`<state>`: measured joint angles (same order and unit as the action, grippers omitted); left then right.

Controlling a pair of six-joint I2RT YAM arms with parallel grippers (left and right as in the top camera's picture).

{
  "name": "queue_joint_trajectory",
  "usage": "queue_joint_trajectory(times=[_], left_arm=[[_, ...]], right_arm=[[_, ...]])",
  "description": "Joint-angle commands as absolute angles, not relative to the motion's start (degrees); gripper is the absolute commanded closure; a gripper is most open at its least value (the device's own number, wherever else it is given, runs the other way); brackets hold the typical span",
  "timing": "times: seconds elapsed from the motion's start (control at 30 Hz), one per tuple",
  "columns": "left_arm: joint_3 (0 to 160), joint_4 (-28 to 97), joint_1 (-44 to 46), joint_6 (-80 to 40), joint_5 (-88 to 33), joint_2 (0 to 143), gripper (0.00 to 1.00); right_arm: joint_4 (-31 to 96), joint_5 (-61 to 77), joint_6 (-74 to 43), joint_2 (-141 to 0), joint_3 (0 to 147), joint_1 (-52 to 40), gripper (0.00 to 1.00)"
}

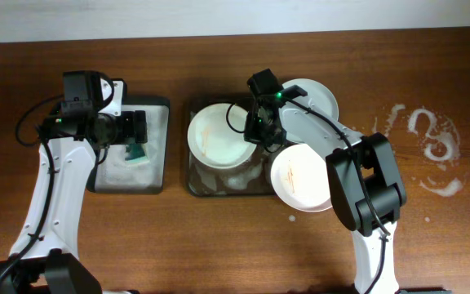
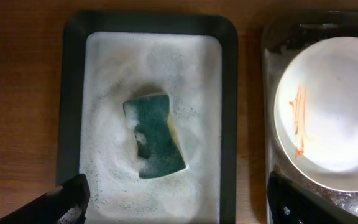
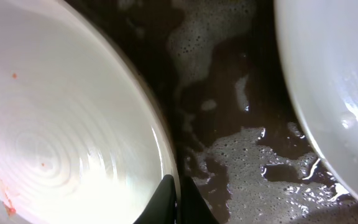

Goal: Clean dirty plates on tray and stack at the side

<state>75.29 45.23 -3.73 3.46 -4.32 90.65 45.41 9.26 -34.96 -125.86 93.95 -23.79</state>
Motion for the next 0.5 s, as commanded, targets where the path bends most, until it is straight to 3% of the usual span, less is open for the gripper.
queue_joint_trajectory(times=[0.0, 0.03, 0.17, 0.2, 0.3, 0.4, 0.47], left_arm=[[76.0, 45.0, -3.9, 1.6, -3.5, 92.2, 0.11], [76.0, 45.2, -3.9, -0.1, -3.3, 93.7, 0.11], [76.0, 44.9, -3.9, -0.9, -3.1, 101.3, 0.35], [76.0, 44.8, -3.9, -1.2, -3.1, 103.2, 0.45], [76.0, 44.4, -3.9, -8.3, 2.0, 107.9, 0.49], [76.0, 41.9, -3.9, -8.3, 2.7, 110.6, 0.49], [76.0, 40.7, -3.9, -8.1, 3.1, 111.3, 0.55]], right_arm=[[45.6, 8.3, -35.7, -126.9, 93.8, -24.0, 0.96], [45.6, 8.3, -35.7, -126.9, 93.8, -24.0, 0.96], [45.6, 8.3, -35.6, -126.9, 93.8, -24.0, 0.96], [45.6, 8.3, -35.6, -126.9, 93.8, -24.0, 0.95], [45.6, 8.3, -35.6, -126.9, 93.8, -24.0, 0.94], [45.4, 8.3, -35.6, -126.9, 93.8, -24.0, 0.93], [45.4, 8.3, -35.6, -126.9, 93.8, -24.0, 0.93]])
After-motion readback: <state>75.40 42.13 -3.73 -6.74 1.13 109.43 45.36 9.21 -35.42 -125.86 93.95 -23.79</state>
